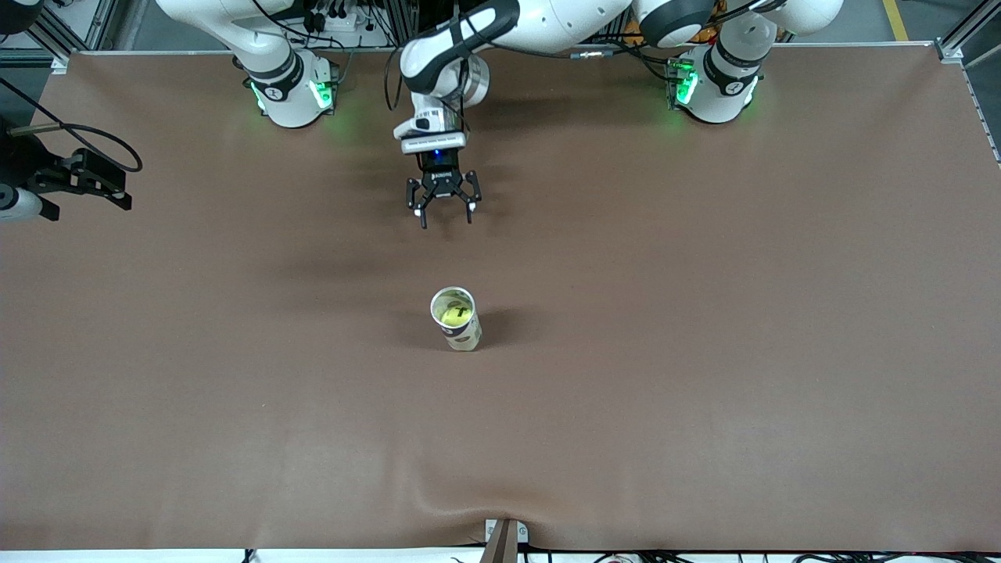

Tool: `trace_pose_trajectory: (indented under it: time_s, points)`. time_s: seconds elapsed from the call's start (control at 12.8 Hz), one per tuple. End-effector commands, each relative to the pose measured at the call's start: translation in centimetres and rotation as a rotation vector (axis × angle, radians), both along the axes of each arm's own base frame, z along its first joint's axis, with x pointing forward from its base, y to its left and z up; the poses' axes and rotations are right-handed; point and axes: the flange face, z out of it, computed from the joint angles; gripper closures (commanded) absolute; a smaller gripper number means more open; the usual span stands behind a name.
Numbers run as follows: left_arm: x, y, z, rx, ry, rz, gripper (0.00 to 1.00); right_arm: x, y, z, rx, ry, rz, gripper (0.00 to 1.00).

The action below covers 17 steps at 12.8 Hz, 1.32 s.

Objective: Insert tennis ball vertically with right arm
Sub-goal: 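Set the can upright on the table and lift the opened left gripper away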

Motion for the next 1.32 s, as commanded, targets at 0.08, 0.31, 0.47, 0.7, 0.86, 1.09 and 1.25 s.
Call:
trace_pose_trajectory:
  time_s: [0.08,0.31,0.47,0.7,0.86,1.09,1.25]
  points:
    - [-1.1,-0.2,5.5,0.086,0.093,0.023,0.0,-0.7,0.8,0.5,0.015,-0.019,0.026,0.0]
    - [-1.2,-0.7,8.1,0.164,0.183,0.023,0.0,-0.9,1.3,0.6,0.016,-0.013,-0.07,0.0]
    - [-1.1,-0.5,10.1,0.203,0.23,0.024,0.0,-1.2,2.1,1.0,0.016,-0.017,-0.081,0.0]
    - [-0.7,-0.1,13.9,0.199,0.304,0.051,0.0,-1.4,1.9,1.2,0.016,-0.019,-0.084,0.0]
    - [-0.7,0.6,17.7,0.225,0.371,0.044,0.0,-1.3,2.5,1.2,0.014,-0.022,-0.074,0.0]
    - [0.5,1.8,21.6,0.255,0.449,0.039,0.0,-1.3,2.1,1.0,0.013,-0.016,-0.083,0.0]
    - [1.5,2.5,23.2,0.224,0.498,0.066,0.0,-1.2,0.7,0.7,0.012,-0.019,-0.107,0.0]
